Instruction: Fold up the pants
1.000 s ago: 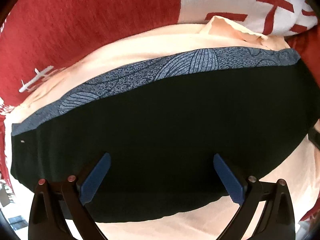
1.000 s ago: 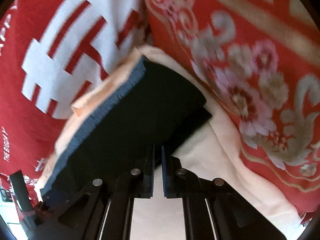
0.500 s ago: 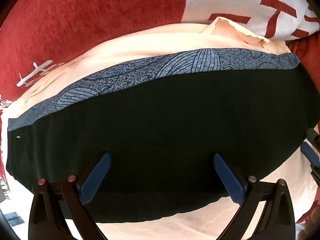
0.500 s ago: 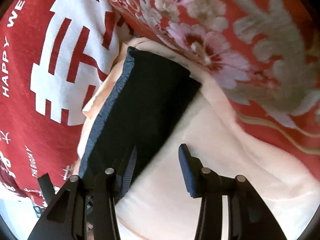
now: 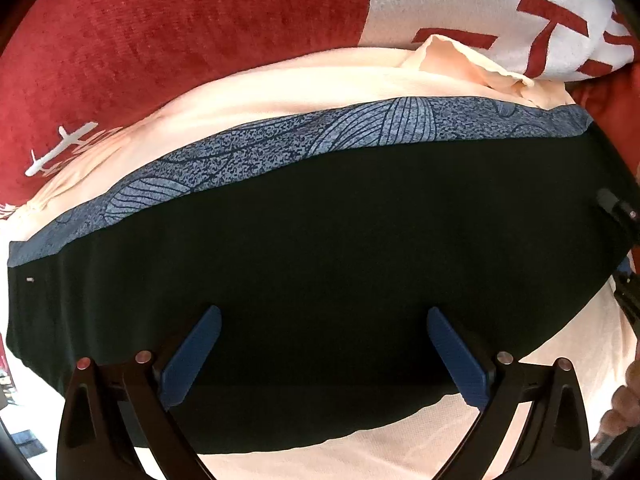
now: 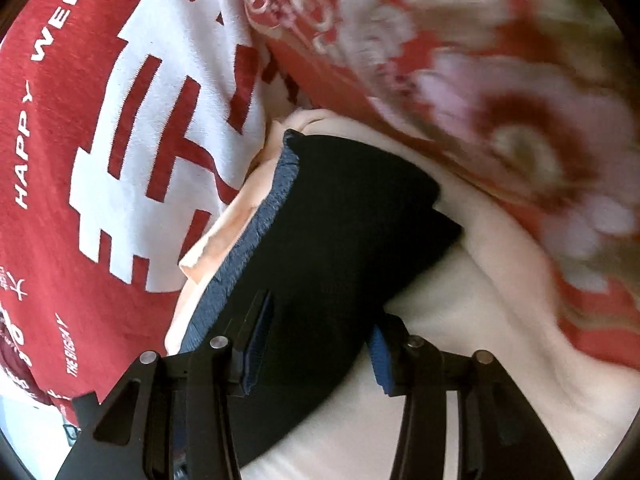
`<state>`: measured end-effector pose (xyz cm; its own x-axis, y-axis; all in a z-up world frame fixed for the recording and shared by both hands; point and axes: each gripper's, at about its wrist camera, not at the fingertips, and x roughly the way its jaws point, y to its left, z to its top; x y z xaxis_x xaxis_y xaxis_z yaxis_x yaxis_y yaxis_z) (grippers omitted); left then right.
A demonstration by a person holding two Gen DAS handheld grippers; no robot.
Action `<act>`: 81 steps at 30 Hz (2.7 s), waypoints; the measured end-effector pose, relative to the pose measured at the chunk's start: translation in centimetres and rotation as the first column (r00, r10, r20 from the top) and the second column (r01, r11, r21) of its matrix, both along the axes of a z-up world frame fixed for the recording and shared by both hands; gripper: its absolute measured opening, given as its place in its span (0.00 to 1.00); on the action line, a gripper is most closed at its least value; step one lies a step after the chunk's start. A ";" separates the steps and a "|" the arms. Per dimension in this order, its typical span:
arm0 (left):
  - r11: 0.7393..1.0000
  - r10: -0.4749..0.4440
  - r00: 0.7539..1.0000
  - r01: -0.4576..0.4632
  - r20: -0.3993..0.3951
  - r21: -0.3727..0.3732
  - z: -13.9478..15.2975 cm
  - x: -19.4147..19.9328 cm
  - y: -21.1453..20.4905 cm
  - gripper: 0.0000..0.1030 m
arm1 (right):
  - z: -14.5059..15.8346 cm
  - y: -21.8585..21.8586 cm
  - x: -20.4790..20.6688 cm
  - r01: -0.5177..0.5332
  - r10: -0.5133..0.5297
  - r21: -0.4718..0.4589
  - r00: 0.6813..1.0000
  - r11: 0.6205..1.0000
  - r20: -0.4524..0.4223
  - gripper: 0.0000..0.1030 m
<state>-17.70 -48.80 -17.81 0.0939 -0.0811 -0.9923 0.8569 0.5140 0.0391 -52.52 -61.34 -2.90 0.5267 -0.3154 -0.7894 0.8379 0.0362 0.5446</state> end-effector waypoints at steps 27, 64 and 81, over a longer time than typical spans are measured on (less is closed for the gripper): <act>0.981 -0.038 0.988 0.008 -0.149 -0.195 2.5 1.1 1.9 0.89 | 10.0 3.7 8.4 -0.348 0.317 -0.153 0.928 0.925 -0.194 0.13; 0.971 0.106 0.977 -0.142 -0.185 -0.193 5.8 18.2 18.3 0.89 | 3.0 24.4 25.0 -0.654 0.640 0.092 0.686 0.751 -0.346 0.42; 0.980 0.017 0.953 -0.076 -0.301 -0.183 3.1 13.9 11.0 0.44 | -3.7 16.5 16.4 -0.173 0.110 0.364 0.976 0.915 0.187 0.24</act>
